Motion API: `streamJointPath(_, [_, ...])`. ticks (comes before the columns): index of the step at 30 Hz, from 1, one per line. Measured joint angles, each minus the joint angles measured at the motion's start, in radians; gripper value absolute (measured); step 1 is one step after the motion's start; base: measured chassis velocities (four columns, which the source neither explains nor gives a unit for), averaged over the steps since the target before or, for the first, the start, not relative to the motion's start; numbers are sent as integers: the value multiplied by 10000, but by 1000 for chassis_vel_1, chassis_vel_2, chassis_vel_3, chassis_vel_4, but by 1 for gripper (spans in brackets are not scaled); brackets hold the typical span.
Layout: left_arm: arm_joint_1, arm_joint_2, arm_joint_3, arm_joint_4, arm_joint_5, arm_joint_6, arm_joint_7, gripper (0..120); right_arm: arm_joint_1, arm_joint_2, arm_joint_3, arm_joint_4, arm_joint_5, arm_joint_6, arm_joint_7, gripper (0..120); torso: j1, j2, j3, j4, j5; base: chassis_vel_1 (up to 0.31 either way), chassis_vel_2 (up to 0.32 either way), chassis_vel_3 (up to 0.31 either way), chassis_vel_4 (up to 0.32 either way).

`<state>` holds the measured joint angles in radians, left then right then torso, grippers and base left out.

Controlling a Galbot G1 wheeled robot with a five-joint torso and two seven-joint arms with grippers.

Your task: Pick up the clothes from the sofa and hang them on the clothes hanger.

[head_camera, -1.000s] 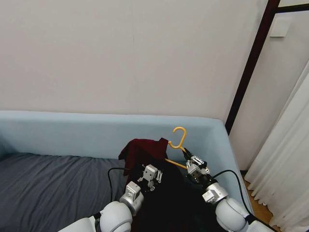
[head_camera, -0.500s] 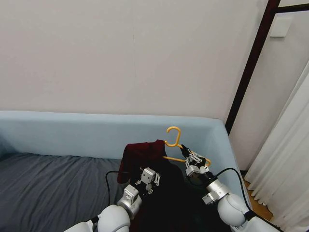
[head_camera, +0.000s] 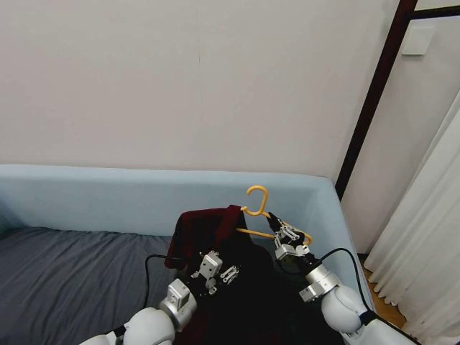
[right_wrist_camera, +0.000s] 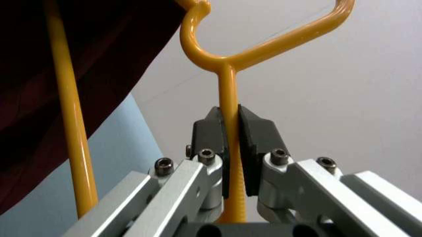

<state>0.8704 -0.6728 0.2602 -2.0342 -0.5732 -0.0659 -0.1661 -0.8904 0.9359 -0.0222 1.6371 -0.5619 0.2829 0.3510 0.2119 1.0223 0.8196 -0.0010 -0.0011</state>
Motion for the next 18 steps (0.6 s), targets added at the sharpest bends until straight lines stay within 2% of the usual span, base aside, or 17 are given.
streamJointPath(2, [-27, 359, -492, -125, -200, -370, 598, 77, -37, -37, 23, 24, 1, 25, 0, 4, -1, 0, 0, -1, 0, 0, 0, 0, 0])
streamJointPath(3, [-27, 359, -492, -125, -200, -370, 598, 77, -37, -37, 23, 24, 1, 25, 0, 4, -1, 0, 0, -1, 0, 0, 0, 0, 0])
streamJointPath(6, [-602, 1073, -1041, -27, -893, -873, 1830, 88, -58, -101, 46, 74, -6, 65, 2, 4, 0, 1, 0, -5, 2, 0, 0, 0, 0])
streamJointPath(7, [-819, 1468, -1320, 53, -1267, -1045, 2534, 94, -45, -125, 38, 101, -5, 69, 2, 4, 1, 0, 0, -9, 0, 0, 0, 0, 0])
streamJointPath(8, [-819, 1468, -1320, 53, -1267, -1045, 2534, 94, -45, -125, 38, 101, -5, 69, 2, 4, 1, 0, 0, -9, 0, 0, 0, 0, 0])
streamJointPath(9, [-875, 1766, -1530, 37, -1544, -1137, 3033, 97, 0, -132, -5, 105, -2, 69, 2, 4, 1, -1, 0, -9, -2, 0, 0, 0, 0])
streamJointPath(11, [-984, 2516, -1994, 17, -2099, -1486, 4548, 100, 69, -141, -58, 122, 1, 91, 2, 4, 1, -1, 0, 5, 5, 0, 0, 0, 0])
streamJointPath(12, [-1072, 2749, -2127, 87, -2292, -1593, 5129, 100, 70, -162, -58, 138, -3, 111, 3, 4, 1, -1, -1, 4, 3, 0, 0, 0, 0])
streamJointPath(13, [-1072, 2749, -2127, 87, -2292, -1593, 5129, 100, 70, -162, -58, 138, -3, 111, 3, 4, 1, -1, -1, 4, 3, 0, 0, 0, 0])
streamJointPath(14, [-1172, 2954, -2243, 193, -2509, -1658, 5554, 100, 87, -166, -67, 140, -7, 129, 3, 4, 1, -1, 0, 2, -1, 0, 0, 0, 0])
streamJointPath(15, [-1249, 3176, -2388, 296, -2743, -1696, 5899, 100, 196, -152, -168, 126, -13, 151, 2, 4, 1, -1, 0, -9, -3, 0, 0, 0, 0])
streamJointPath(18, [-1483, 3508, -2498, 547, -3094, -1737, 6379, 100, 497, -48, -459, 37, -20, 192, 0, 4, 1, -1, 0, -7, 1, 0, 0, 0, 0])
